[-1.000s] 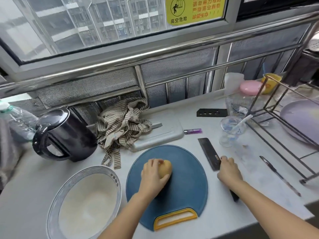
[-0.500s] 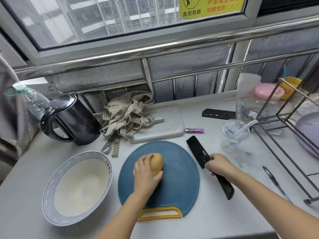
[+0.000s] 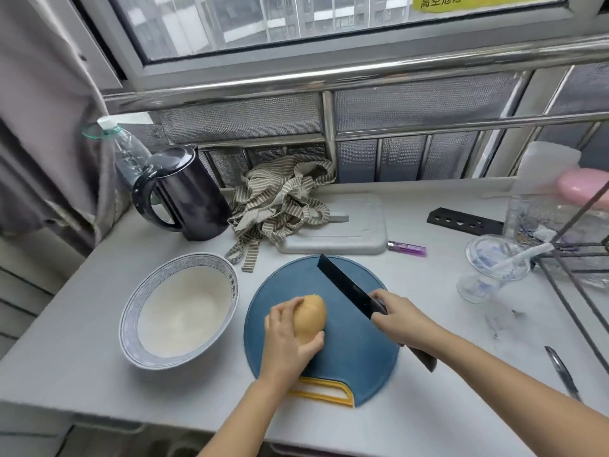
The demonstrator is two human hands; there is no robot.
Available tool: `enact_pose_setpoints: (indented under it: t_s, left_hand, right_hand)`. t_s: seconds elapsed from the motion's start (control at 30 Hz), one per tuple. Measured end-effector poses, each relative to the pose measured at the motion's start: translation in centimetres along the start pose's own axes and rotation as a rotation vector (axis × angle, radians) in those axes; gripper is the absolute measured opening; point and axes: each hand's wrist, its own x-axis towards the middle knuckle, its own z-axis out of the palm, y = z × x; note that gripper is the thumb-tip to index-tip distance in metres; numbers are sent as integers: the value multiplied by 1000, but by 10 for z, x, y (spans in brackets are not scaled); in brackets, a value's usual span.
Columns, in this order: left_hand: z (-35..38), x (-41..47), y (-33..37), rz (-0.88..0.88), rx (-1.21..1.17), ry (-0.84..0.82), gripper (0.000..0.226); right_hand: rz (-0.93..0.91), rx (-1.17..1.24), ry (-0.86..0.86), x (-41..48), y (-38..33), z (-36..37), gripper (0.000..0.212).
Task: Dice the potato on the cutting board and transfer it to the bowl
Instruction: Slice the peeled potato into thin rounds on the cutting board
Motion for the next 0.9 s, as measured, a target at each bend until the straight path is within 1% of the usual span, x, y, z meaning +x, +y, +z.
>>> enact_pose_setpoints:
  t_s: [0.07,0.13,0.23,0.3,0.4,0.5,0.57,0.63,0.7,0.73,0.8,0.83,0.9]
  left_hand:
    - [-6,3,-1,-60,-69,5,62]
    - [-8,5,-4,-90,-68,17,62]
    - [-12,6,-4,-143,-72,1,69]
    - [-17,9,-3,-186,-127,-19,68]
    - [-20,14,-3,-202,-209,-24,67]
    - [-18,16,-1,-200,-200,-73,70]
    - [-20,25,3,-187,-149,-109,69]
    - [-23,36,12,-137,-12,-141,71]
    - [-20,45,15,-83,148,-160,60]
    - [-17,46,15,-65,226,-162,59]
    - [-14,47,14,-56,346,-158,65]
    - [-13,47,13,-63,367,-146,67]
    - [-10,47,9,-65,331,-80,63]
  right_hand:
    - [-43,-65,-17,6,0,10,17]
    - [-83,-128,-31,13,0,17,12]
    - [-107,-158,-60,19,-6,21,12]
    - [-116,-170,-78,24,-9,21,11]
    - [-147,-207,-101,29,-14,21,6]
    - [-172,-217,-100,31,-20,17,3]
    - [-184,-239,-100,32,-22,13,4]
    - [-201,-273,-112,34,-24,12,4]
    - [-206,-288,-133,37,-27,13,4]
    - [-207,-286,-143,37,-29,14,6]
    - [-217,-278,-163,40,-32,16,9]
    - [-225,-278,-166,42,-32,16,9]
    - [-248,-297,-160,42,-34,17,13]
